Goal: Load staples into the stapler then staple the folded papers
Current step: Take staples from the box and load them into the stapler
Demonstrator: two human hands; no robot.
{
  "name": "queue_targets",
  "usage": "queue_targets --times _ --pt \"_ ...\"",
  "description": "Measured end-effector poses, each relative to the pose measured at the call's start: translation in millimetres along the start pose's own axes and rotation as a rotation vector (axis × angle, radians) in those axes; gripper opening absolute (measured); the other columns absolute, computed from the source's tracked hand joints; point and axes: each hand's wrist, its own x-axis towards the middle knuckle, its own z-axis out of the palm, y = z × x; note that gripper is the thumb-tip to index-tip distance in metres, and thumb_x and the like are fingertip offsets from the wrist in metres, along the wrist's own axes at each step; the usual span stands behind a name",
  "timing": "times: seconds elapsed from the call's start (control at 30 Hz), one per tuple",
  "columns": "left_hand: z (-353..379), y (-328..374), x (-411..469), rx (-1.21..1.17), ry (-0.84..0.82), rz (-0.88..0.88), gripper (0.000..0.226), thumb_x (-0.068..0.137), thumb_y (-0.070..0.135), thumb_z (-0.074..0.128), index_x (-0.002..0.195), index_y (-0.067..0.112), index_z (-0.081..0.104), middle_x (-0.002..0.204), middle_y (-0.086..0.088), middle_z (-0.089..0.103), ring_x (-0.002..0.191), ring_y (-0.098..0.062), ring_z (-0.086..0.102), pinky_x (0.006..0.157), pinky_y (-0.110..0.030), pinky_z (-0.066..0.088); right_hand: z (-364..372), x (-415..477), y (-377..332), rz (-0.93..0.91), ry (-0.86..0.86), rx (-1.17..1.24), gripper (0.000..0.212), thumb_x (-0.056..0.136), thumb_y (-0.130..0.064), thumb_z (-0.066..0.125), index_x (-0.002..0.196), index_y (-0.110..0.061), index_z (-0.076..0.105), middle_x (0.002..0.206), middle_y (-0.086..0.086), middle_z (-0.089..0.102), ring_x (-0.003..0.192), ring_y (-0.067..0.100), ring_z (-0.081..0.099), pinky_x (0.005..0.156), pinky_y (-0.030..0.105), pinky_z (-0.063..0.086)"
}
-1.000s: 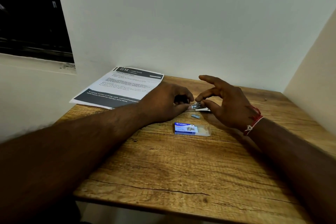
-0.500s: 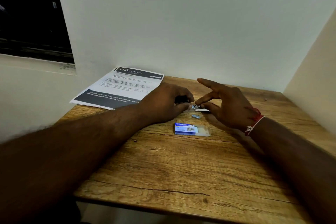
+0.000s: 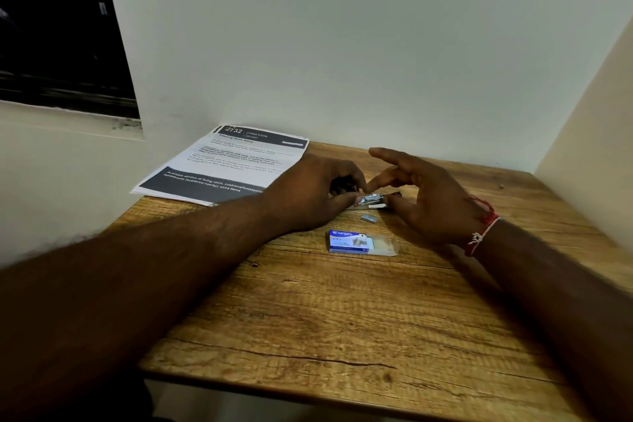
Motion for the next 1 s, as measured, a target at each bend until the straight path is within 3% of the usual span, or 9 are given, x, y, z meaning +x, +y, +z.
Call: queue_targets --times 0.2,0.43,0.77,0.93,1.0 --pt "2.7 -3.0 -0.6 -0.036 0.025 -0.003 0.021 0.095 0.021 0.090 0.112 0.022 0.078 0.098 0.008 0.081 0.093 -0.006 0.079 0.087 -0.040 0.067 2.5 -1.1 -3.9 0.003 -0.048 0.033 0.085 0.099 -0.008 0.078 0.169 -0.035 0.038 0.117 -0.033 0.079 0.131 -0.002 0.066 0.126 0.050 0.044" --pt "3.1 -3.3 0.8 -0.040 0.033 -0.016 0.017 0.096 0.022 0.090 0.109 0.022 0.079 0.097 0.011 0.081 0.092 -0.004 0.078 0.087 -0.038 0.067 -5.0 -0.7 1.8 0.018 -0.053 0.016 0.091 0.095 -0.009 0.083 0.169 -0.038 0.037 0.112 -0.031 0.080 0.130 -0.002 0.068 0.127 0.054 0.042" --pt "2.4 0.7 0.5 -0.032 0.029 -0.044 0.013 0.098 0.027 0.089 0.107 0.023 0.080 0.098 0.011 0.081 0.094 -0.006 0.078 0.088 -0.039 0.067 -18.5 -3.8 7.6 0.063 -0.011 0.064 0.089 0.091 -0.010 0.089 0.165 -0.034 0.046 0.109 -0.026 0.083 0.116 -0.002 0.075 0.112 0.032 0.057" --pt "2.3 0.8 -0.3 -0.036 0.022 -0.045 0.012 0.099 0.027 0.088 0.107 0.023 0.080 0.098 0.011 0.081 0.094 -0.006 0.078 0.087 -0.038 0.067 -21.9 -4.6 4.9 0.142 -0.019 0.128 0.087 0.092 -0.006 0.088 0.164 -0.033 0.048 0.107 -0.021 0.085 0.107 -0.005 0.077 0.095 0.005 0.054" --pt "2.3 1.0 -0.5 -0.040 0.024 -0.044 0.012 0.098 0.026 0.089 0.106 0.023 0.080 0.097 0.011 0.081 0.094 -0.006 0.078 0.087 -0.037 0.066 -21.6 -5.0 5.5 0.153 -0.013 0.143 0.086 0.091 -0.005 0.088 0.163 -0.032 0.049 0.106 -0.020 0.085 0.104 -0.004 0.078 0.096 0.009 0.055"
